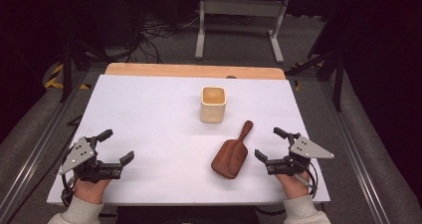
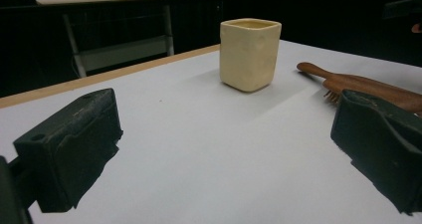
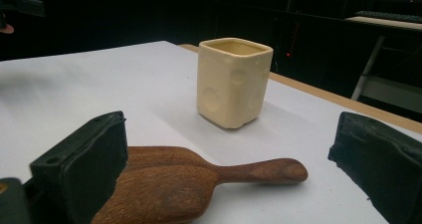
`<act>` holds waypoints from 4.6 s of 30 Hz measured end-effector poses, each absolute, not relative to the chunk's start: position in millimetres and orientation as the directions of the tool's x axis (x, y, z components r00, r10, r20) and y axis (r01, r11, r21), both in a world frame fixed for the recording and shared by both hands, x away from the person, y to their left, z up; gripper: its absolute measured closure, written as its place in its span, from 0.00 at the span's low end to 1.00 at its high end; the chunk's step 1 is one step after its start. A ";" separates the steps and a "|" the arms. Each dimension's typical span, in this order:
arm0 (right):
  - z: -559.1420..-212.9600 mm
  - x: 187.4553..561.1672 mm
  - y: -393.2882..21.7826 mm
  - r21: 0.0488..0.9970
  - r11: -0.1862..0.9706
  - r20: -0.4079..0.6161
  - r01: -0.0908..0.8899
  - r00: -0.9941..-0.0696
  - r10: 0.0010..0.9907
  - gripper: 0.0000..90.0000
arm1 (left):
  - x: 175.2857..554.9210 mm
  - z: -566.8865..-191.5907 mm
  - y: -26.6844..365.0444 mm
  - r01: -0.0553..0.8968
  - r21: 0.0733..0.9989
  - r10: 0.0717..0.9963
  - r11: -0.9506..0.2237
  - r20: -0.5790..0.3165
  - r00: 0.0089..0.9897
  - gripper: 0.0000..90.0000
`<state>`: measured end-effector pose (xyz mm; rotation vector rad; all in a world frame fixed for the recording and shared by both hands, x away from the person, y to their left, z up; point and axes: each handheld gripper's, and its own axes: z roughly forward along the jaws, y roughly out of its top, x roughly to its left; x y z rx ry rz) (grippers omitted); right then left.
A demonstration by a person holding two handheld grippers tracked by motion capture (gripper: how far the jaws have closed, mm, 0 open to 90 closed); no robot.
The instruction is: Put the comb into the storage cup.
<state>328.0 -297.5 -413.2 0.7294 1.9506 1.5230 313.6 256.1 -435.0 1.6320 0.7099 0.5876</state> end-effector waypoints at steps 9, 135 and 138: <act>-409.9 328.6 -295.8 0.970 0.227 -0.103 0.085 -0.702 0.704 0.03 | 312.6 -433.8 258.3 0.115 0.989 0.715 -0.093 -0.014 0.699 0.00; -415.9 475.2 -231.5 0.272 0.887 -0.098 0.373 -0.907 0.411 1.00 | 315.4 -436.1 255.2 0.157 0.976 0.663 -0.153 -0.016 0.748 0.03; -416.4 471.2 -235.0 0.260 0.889 -0.091 0.377 -0.907 0.411 1.00 | 315.5 -436.2 254.9 0.157 0.975 0.662 -0.154 -0.016 0.749 0.03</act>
